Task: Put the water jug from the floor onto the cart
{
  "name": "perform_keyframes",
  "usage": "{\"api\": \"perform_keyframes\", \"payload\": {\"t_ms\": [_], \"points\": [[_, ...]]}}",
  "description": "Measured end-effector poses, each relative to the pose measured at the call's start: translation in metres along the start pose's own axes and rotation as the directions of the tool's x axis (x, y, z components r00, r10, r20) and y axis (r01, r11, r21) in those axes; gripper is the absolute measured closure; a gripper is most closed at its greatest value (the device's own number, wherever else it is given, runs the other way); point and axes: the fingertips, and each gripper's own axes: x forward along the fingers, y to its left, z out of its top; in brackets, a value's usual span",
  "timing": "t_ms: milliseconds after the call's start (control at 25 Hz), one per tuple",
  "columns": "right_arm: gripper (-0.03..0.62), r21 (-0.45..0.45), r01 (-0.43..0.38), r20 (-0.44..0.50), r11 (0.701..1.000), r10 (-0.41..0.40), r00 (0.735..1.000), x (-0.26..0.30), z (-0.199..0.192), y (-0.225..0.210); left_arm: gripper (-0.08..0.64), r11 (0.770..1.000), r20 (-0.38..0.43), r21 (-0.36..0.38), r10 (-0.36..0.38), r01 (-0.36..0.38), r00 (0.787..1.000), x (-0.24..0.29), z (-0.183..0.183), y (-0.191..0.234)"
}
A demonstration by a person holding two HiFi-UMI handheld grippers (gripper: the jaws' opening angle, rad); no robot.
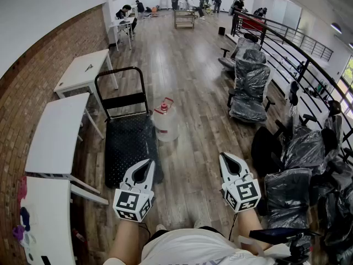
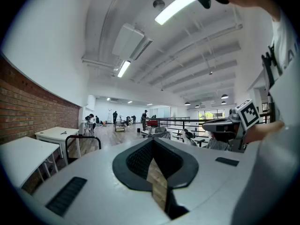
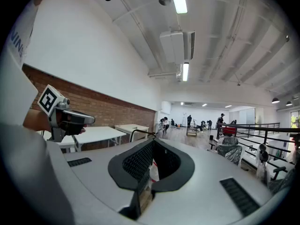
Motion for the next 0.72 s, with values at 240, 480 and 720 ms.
{"api": "perform_keyframes", "payload": {"t_ms": [240, 480, 720], "points": [[0.586, 0.011, 0.002, -0.001, 1.000, -0.002, 1.000, 0.002, -0.003, -0.009, 0.559, 1.000, 0.005, 0.000, 0.009, -0.009, 1.000, 0.007, 0.002, 0.000], [0.586, 0.019, -0.007, 0.005, 1.000, 0.007, 1.000, -0.004, -0.007, -0.032, 0.558, 1.000, -0.002, -0.004, 0.020, -0.020, 1.000, 0.019, 0.001, -0.018], [0.586, 0.034, -0.035, -0.002, 0.999, 0.035, 0.999, -0.012, -0.027, -0.066, 0.558, 0.998, -0.010, 0.005, 0.057, -0.057, 0.998, 0.037, -0.005, -0.044]]}}
